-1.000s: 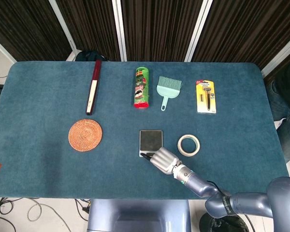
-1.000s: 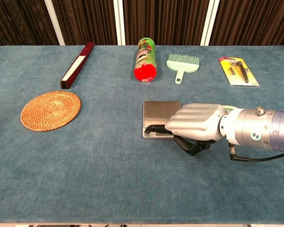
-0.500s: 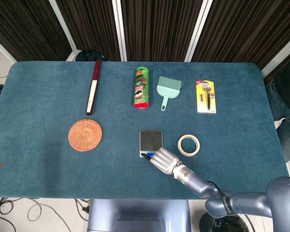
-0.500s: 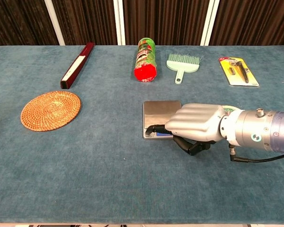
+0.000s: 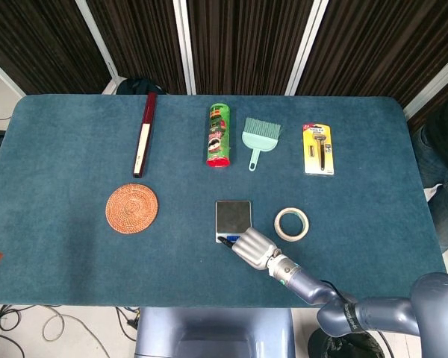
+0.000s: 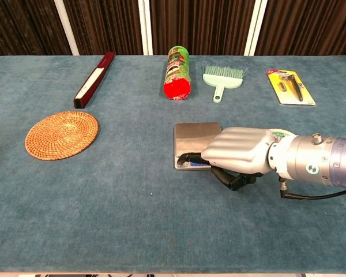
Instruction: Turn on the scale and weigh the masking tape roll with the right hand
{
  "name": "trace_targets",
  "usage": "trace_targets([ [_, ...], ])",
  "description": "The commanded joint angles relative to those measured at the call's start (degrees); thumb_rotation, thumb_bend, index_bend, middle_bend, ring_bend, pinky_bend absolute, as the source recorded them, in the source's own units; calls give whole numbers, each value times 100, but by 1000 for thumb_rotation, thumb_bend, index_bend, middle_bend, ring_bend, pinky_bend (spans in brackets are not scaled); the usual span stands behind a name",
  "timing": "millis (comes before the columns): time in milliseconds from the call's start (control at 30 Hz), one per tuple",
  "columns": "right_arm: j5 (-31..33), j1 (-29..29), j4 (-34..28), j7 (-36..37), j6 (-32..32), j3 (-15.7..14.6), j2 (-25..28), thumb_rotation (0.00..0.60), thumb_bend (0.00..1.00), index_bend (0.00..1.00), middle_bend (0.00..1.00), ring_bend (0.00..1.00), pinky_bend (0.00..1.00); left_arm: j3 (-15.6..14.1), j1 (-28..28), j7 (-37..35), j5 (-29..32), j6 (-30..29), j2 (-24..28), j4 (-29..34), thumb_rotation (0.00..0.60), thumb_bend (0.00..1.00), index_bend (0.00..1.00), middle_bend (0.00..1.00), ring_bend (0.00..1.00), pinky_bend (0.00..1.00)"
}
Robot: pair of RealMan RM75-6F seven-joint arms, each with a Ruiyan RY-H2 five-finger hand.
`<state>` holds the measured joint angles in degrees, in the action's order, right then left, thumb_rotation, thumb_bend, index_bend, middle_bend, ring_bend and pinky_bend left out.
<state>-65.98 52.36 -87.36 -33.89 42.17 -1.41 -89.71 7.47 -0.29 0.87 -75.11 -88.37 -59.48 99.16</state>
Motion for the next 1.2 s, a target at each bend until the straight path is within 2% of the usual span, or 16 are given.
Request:
trace_targets([
  [33,-7,4,-30,13,44,40,14,600,992,267,736,786,710,0,0,-1,0,0,1,1,600,0,0,0,0,0],
  [167,-18,-5,-101,44,169,133,45,600,992,185,702,761,710,-1,0,-1,0,1,2,1,600,0,0,0,0,0],
  [267,-7,-17,-163,75,274,219,84,600,972,98,555,626,654,-2,2,-1,0,1,6,3,600,0,0,0,0,0],
  [333,58,-31,-243,153,340,316,139,600,904,60,450,526,560,-3,2,-1,0,3,9,6,600,0,0,0,0,0],
  [400,97,-50,-308,210,430,407,194,600,770,36,330,417,437,-3,2,-1,3,5,11,7,600,0,0,0,0,0],
  [467,144,-87,-390,279,572,519,256,600,648,17,237,321,391,-2,1,10,8,5,9,9,600,0,0,0,0,0],
  [600,399,-133,-563,377,667,680,440,600,472,0,86,122,456,-1,1,16,12,3,7,8,600,0,0,0,0,0],
  [633,515,-135,-602,387,658,715,506,600,452,0,71,97,473,-2,2,13,9,3,9,12,600,0,0,0,0,0],
  [667,619,-130,-635,384,637,736,568,600,430,0,54,72,401,-3,4,7,7,3,12,13,600,0,0,0,0,0],
  [767,874,-120,-703,391,549,747,757,600,386,0,28,45,98,-3,4,5,6,2,14,13,600,0,0,0,0,0],
  [900,1034,-156,-747,422,500,677,954,600,369,0,7,23,49,0,4,25,13,-4,7,12,600,0,0,0,0,0],
  [1200,1083,-269,-582,563,410,450,1061,600,363,0,0,5,12,10,14,56,29,-36,-8,21,600,0,0,0,0,0],
])
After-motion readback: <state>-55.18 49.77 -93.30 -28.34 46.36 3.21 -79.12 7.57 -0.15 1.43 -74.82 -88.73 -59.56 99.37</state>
